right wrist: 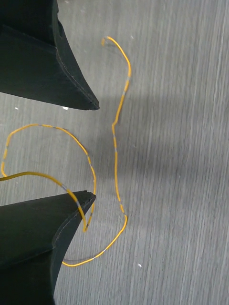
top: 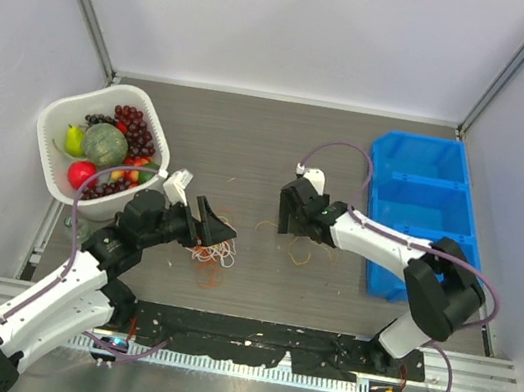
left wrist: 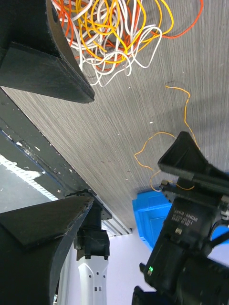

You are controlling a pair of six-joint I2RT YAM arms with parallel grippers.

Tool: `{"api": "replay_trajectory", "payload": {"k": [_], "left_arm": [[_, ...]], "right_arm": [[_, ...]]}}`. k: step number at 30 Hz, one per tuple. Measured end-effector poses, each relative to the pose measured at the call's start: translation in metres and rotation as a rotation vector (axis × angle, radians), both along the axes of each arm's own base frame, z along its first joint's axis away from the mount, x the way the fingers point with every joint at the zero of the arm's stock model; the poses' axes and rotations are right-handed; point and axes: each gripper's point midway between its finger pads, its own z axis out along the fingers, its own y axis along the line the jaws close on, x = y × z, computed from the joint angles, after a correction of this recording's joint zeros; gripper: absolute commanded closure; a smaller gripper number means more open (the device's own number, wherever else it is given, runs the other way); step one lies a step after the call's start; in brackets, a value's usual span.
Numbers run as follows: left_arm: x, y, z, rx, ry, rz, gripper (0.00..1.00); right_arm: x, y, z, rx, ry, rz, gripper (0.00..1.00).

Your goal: Untangle the cables

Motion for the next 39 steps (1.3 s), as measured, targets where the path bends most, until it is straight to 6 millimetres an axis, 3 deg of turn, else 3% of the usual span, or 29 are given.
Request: {"api": "replay_trajectory", "payload": {"k": [9, 11, 13, 14, 16, 18, 23, 26, 29, 31, 33, 36, 39], "left_arm": [[-0.004, 0.003, -0.001, 0.007, -0.012, -0.003, 0.17], [-0.004, 0.003, 0.000, 0.005, -0.016, -0.003, 0.17], [-0.005, 0.004, 0.001, 0.005, -0.020, -0.004, 0.17], [-0.006, 0.004, 0.001, 0.005, -0.020, -0.004, 0.17], [-0.007, 0.005, 0.000, 0.006, -0.019, -0.004, 0.17], [-0.008, 0.005, -0.001, 0.008, -0.016, -0.004, 0.17], [-0.008, 0.006, -0.002, 0.015, -0.016, -0.005, 0.17], [-0.008, 0.007, -0.004, 0.025, -0.018, -0.006, 0.17], [-0.007, 0.007, -0.007, 0.037, -0.019, -0.007, 0.17], [-0.006, 0.007, -0.010, 0.045, -0.008, -0.007, 0.17], [-0.004, 0.006, -0.014, 0.053, 0.006, -0.009, 0.18], [-0.003, 0.004, -0.021, 0.065, 0.027, -0.013, 0.17], [-0.003, 0.003, -0.022, 0.066, 0.035, -0.020, 0.18]], "right_arm": [[0.028, -0.005, -0.038, -0.133, 0.047, -0.132, 0.33], [0.034, -0.004, -0.037, -0.136, 0.030, -0.151, 0.43], [0.036, -0.005, -0.038, -0.141, 0.022, -0.163, 0.61], [0.036, -0.005, -0.039, -0.145, 0.024, -0.165, 0.78], [0.036, -0.005, -0.040, -0.144, 0.023, -0.167, 0.95], [0.035, -0.007, -0.042, -0.144, 0.025, -0.173, 0.99], [0.024, -0.019, -0.033, -0.144, 0.015, -0.176, 0.99], [0.011, -0.042, 0.007, -0.112, -0.057, -0.201, 0.99], [0.011, -0.069, 0.086, 0.011, -0.228, -0.296, 0.99], [0.013, -0.101, 0.134, 0.106, -0.344, -0.417, 0.99], [0.010, -0.147, 0.166, 0.153, -0.434, -0.574, 0.99], [0.000, -0.211, 0.176, 0.121, -0.474, -0.789, 0.99], [-0.004, -0.253, 0.141, 0.055, -0.372, -0.946, 0.99]]}}
